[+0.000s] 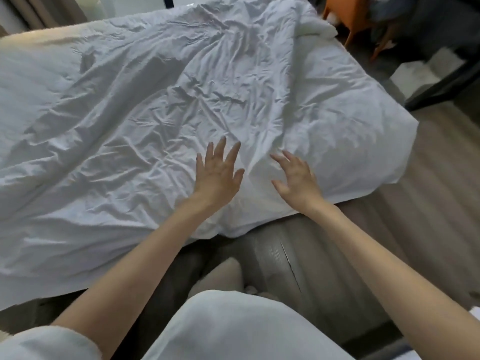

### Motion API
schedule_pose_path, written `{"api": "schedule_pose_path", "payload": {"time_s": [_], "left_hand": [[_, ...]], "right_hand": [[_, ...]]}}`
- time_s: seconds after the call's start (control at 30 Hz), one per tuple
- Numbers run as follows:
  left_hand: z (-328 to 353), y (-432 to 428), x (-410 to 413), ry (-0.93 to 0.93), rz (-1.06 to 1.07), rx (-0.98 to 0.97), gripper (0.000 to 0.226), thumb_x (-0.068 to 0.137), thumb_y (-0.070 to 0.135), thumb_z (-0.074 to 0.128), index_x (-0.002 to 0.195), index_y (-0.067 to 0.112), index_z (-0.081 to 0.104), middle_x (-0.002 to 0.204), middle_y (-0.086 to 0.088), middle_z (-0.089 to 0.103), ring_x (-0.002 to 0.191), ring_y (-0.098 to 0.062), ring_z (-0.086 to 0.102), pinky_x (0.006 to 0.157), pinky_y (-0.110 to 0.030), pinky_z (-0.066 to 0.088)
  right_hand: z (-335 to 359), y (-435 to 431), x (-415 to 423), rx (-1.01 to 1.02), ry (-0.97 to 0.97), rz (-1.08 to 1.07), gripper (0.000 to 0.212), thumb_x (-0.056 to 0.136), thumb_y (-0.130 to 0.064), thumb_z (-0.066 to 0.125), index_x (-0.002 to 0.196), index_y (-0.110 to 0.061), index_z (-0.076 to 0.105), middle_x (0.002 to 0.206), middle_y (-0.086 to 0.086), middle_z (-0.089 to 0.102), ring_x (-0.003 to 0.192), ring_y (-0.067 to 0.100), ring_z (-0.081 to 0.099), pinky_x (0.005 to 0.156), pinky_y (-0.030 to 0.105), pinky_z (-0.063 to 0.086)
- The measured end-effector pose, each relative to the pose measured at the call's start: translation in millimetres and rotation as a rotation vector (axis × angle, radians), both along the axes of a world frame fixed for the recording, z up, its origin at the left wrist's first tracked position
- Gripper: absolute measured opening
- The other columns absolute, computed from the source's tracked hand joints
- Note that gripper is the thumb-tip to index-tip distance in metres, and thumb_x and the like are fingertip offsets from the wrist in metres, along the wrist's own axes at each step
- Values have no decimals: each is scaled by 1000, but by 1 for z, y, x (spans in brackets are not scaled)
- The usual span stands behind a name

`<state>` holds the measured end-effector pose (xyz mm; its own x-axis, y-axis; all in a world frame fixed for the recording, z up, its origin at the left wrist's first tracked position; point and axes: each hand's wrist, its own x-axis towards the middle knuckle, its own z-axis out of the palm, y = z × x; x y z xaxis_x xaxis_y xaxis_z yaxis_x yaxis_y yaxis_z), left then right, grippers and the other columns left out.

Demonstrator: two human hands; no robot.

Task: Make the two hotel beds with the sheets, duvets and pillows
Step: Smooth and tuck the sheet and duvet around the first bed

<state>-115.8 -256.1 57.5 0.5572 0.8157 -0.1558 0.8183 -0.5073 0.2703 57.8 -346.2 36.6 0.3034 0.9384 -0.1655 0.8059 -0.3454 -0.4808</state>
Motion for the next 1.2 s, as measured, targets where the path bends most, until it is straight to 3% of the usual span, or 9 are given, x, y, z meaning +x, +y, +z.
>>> {"api": "schedule_pose_path", "payload": {"time_s": [0.3,0.7,1.0,1.2], "left_hand": [[-18,2,182,-19,-233,-14,61,102,41,34,155,28,6,162,-3,-4,149,-29,-5,120,-49,3],[-34,56,441,-10,-267,-90,61,102,39,37,155,25,9,162,-9,-2,148,-32,-3,119,-50,7],[-61,70,585,0,-144,-139,60,101,38,39,154,24,14,162,-9,2,148,-33,0,119,-51,8],[-92,46,681,-27,126,-232,60,100,38,41,153,24,16,161,-10,5,148,-31,4,118,-50,13]], "right_hand": [[-9,-28,157,1,36,-226,59,97,-30,52,150,-31,28,161,1,17,146,23,16,118,46,17],[-13,3,416,-74,72,-331,58,96,-26,54,150,-26,32,160,4,18,145,24,17,118,40,17],[-44,17,583,-107,121,-290,57,96,-24,54,149,-23,32,160,5,17,146,23,13,118,37,15],[-57,19,708,-194,107,-112,57,96,-24,54,149,-25,33,160,5,18,145,25,14,117,40,18]]}}
